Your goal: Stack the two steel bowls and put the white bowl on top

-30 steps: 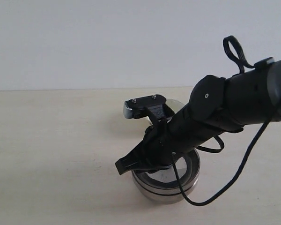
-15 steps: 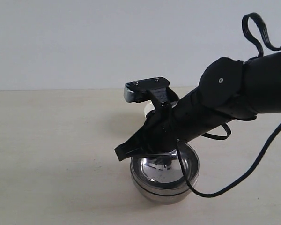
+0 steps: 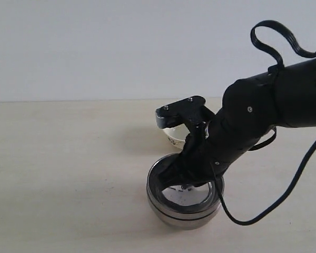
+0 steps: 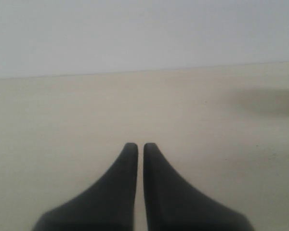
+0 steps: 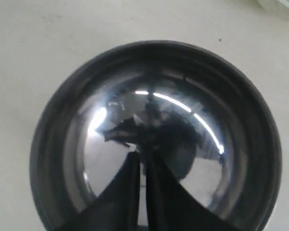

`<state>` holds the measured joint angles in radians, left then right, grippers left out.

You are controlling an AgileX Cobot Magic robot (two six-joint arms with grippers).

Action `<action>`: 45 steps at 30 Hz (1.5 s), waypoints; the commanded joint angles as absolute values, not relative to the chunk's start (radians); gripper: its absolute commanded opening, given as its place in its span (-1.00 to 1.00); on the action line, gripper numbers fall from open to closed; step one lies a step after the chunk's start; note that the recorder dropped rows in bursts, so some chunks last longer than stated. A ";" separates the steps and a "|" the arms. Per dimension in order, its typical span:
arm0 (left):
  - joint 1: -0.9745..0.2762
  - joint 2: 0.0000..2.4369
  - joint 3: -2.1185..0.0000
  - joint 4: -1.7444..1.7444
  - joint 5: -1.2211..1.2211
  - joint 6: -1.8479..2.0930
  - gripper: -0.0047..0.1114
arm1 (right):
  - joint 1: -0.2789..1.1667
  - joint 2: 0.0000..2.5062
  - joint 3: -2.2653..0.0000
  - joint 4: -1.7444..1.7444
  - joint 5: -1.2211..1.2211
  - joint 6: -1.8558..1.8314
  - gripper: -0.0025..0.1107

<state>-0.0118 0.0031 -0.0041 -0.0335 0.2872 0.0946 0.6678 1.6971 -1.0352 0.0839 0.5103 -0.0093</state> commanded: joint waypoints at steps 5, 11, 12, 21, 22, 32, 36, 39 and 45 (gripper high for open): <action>-0.009 0.000 0.000 -0.041 0.284 0.098 -0.85 | 0.600 1.806 -1.035 0.015 0.524 0.049 -0.96; -0.009 0.000 0.000 -0.041 0.284 0.098 -0.85 | 0.579 1.826 -1.035 0.012 0.524 0.039 -0.96; -0.009 0.000 0.000 -0.041 0.284 0.098 -0.85 | 0.579 1.826 -1.035 0.012 0.520 0.034 -0.96; -0.009 0.000 0.000 -0.041 0.284 0.098 -0.85 | 0.579 1.809 -1.039 0.000 0.434 0.019 -0.96; -0.009 0.000 0.000 -0.041 0.284 0.098 -0.85 | 0.579 1.795 -1.039 -0.009 0.417 0.019 -0.96; -0.009 0.000 0.000 -0.041 0.284 0.098 -0.85 | 0.392 1.611 -1.122 -0.011 0.403 0.077 -0.93; -0.009 0.000 0.000 -0.041 0.284 0.098 -0.85 | 0.313 1.682 -1.122 -0.011 0.352 0.080 0.00; -0.009 0.000 0.000 -0.041 0.284 0.098 -0.85 | 0.309 1.770 -1.150 0.013 0.291 0.097 0.16; -0.009 0.000 0.000 -0.041 0.284 0.098 -0.85 | 0.309 1.971 -1.361 0.019 0.369 0.099 0.12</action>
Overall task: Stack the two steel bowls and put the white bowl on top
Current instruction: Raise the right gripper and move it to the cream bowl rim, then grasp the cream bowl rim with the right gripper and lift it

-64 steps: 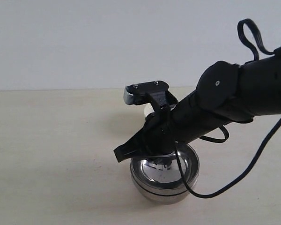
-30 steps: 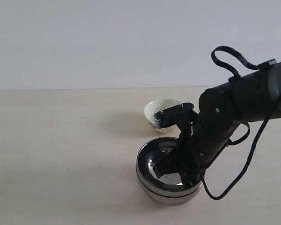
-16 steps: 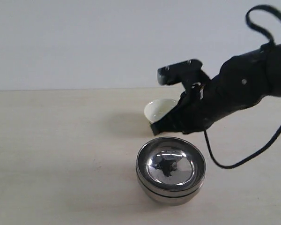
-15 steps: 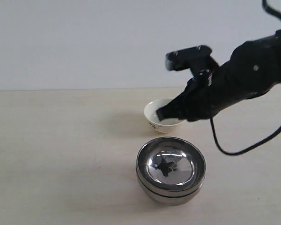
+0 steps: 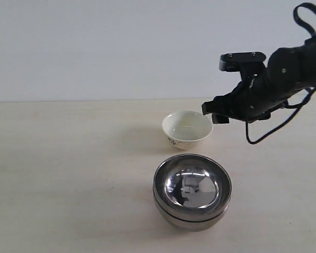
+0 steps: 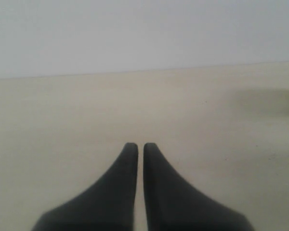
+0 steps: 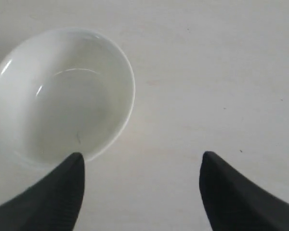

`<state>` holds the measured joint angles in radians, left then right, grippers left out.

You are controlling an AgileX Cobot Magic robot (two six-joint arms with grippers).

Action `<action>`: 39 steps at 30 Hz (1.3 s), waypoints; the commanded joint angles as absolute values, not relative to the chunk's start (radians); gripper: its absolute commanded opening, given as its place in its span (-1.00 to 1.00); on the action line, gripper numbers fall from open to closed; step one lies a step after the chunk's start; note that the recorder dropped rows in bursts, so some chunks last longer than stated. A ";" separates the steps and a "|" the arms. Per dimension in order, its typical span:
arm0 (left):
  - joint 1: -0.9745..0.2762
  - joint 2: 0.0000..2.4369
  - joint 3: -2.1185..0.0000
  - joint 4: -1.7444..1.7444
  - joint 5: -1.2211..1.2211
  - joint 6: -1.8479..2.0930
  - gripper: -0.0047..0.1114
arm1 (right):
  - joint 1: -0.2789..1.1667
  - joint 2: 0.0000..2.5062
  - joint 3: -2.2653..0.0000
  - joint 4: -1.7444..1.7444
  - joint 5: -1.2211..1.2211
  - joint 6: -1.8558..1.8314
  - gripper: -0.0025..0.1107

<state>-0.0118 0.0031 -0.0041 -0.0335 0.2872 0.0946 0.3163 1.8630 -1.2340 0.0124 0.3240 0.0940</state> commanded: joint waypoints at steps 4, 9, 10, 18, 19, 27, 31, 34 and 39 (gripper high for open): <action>-0.009 0.000 0.000 -0.041 0.284 0.098 -0.85 | 0.309 2.082 -1.503 0.042 0.424 0.099 0.13; -0.009 0.000 0.000 -0.041 0.284 0.098 -0.85 | 0.309 2.214 -1.634 0.080 0.438 0.095 0.11; -0.009 0.000 0.000 -0.041 0.284 0.098 -0.85 | 0.309 2.232 -1.648 0.097 0.438 0.092 0.11; -0.009 0.000 0.000 -0.041 0.284 0.098 -0.85 | 0.309 2.325 -1.688 0.149 0.417 0.026 -0.27; -0.009 0.000 0.000 -0.041 0.284 0.098 -0.85 | 0.309 2.325 -1.688 0.149 0.417 0.008 -0.57; -0.009 0.000 0.000 -0.041 0.284 0.098 -0.85 | 0.309 2.290 -1.688 0.151 0.423 -0.005 -0.96; -0.009 0.000 0.000 -0.041 0.284 0.098 -0.85 | 0.309 2.221 -1.688 0.151 0.467 -0.036 -0.96; -0.009 0.000 0.000 -0.041 0.284 0.098 -0.85 | 0.309 2.169 -1.688 0.151 0.511 -0.049 -0.96; -0.009 0.000 0.000 -0.041 0.284 0.098 -0.85 | 0.309 2.054 -1.688 0.185 0.629 -0.080 -0.96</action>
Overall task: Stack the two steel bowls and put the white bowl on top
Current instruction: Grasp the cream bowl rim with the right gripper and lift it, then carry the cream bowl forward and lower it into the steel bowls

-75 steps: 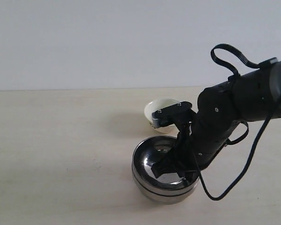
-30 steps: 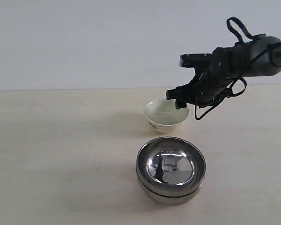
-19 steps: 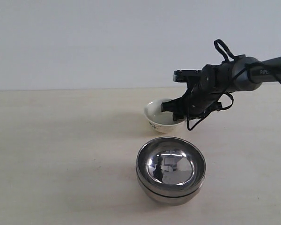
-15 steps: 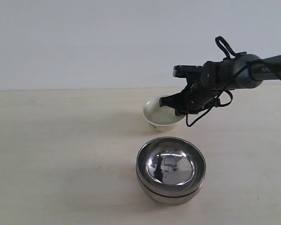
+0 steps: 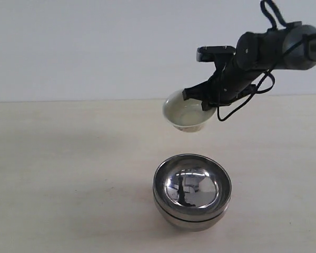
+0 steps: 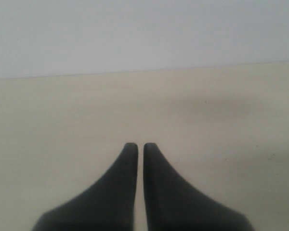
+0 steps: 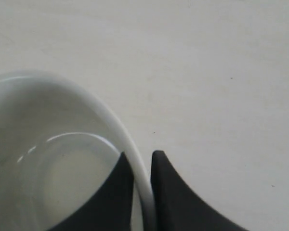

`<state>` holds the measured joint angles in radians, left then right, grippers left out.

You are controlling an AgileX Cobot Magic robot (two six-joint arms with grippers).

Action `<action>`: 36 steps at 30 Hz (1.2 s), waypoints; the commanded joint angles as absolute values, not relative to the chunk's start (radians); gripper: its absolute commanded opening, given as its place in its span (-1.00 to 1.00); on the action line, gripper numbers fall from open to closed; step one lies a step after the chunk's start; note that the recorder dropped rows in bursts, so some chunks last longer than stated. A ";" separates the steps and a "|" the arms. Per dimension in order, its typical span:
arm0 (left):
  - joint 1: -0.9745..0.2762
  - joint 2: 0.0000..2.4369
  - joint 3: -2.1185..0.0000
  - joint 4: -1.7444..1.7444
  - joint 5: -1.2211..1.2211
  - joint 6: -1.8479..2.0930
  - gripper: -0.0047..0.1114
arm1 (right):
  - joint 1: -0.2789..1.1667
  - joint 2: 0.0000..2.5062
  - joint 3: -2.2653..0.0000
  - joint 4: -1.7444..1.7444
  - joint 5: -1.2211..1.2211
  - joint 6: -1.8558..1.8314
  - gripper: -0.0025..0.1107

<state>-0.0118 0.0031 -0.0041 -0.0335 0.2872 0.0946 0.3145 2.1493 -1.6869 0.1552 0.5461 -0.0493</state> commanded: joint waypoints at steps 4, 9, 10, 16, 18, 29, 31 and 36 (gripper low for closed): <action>-0.009 0.000 0.000 -0.041 0.284 0.098 -0.85 | 0.309 1.990 -1.677 0.244 0.705 -0.121 -0.96; -0.009 0.000 0.000 -0.041 0.284 0.098 -0.85 | 0.309 1.838 -1.519 0.266 0.637 -0.123 -0.96; -0.009 0.000 0.000 -0.041 0.284 0.098 -0.85 | 0.309 1.812 -1.486 0.268 0.629 -0.123 -0.96; -0.009 0.000 0.000 -0.041 0.284 0.098 -0.85 | 0.311 1.660 -1.272 0.319 0.646 -0.190 -0.96; -0.009 0.000 0.000 -0.041 0.284 0.098 -0.85 | 0.311 1.613 -1.194 0.397 0.632 -0.250 -0.96; -0.009 0.000 0.000 -0.041 0.284 0.098 -0.85 | 0.355 1.538 -0.931 0.576 0.487 -0.404 -0.96; -0.009 0.000 0.000 -0.041 0.284 0.098 -0.85 | 0.375 1.546 -0.930 0.576 0.477 -0.406 -0.96; -0.009 0.000 0.000 -0.041 0.284 0.098 -0.85 | 0.413 1.559 -0.930 0.567 0.422 -0.431 -0.96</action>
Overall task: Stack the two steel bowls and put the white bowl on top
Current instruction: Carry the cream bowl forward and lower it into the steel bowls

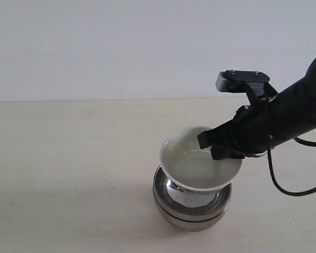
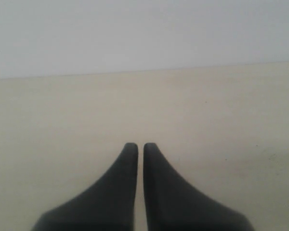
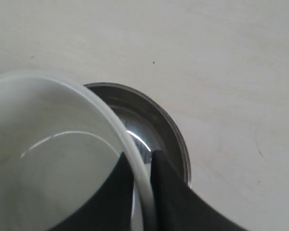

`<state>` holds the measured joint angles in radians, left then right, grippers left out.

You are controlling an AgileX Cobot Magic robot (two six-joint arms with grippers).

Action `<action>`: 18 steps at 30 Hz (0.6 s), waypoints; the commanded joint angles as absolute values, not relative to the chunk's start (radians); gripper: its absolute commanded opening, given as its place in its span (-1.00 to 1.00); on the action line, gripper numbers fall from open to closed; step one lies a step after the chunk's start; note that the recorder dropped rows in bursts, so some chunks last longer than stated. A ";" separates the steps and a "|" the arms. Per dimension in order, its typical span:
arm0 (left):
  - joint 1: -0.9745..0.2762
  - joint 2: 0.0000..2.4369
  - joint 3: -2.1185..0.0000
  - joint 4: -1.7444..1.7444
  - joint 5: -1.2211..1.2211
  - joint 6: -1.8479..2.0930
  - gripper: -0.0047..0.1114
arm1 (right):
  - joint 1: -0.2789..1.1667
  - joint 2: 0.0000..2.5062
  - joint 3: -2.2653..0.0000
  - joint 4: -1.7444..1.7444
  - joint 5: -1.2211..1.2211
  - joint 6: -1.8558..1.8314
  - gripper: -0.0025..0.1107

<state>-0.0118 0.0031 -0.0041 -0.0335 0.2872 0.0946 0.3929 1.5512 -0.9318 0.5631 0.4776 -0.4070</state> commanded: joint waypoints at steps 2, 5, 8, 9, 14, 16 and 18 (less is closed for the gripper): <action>-0.009 0.000 0.000 -0.041 0.284 0.098 -0.85 | 0.413 1.577 -0.930 0.562 0.406 -0.431 -0.96; -0.009 0.000 0.000 -0.041 0.284 0.098 -0.85 | 0.413 1.629 -0.930 0.559 0.399 -0.432 -0.96; -0.009 0.000 0.000 -0.041 0.284 0.098 -0.85 | 0.417 1.685 -0.930 0.561 0.388 -0.434 -0.96; -0.009 0.000 0.000 -0.041 0.284 0.098 -0.85 | 0.417 1.696 -0.932 0.561 0.382 -0.436 -0.96; -0.009 0.000 0.000 -0.041 0.284 0.098 -0.85 | 0.417 1.697 -0.949 0.561 0.385 -0.443 -0.96; -0.009 0.000 0.000 -0.041 0.284 0.098 -0.85 | 0.419 1.697 -0.953 0.561 0.400 -0.443 -0.96; -0.009 0.000 0.000 -0.041 0.284 0.098 -0.85 | 0.419 1.697 -0.953 0.561 0.410 -0.446 -0.96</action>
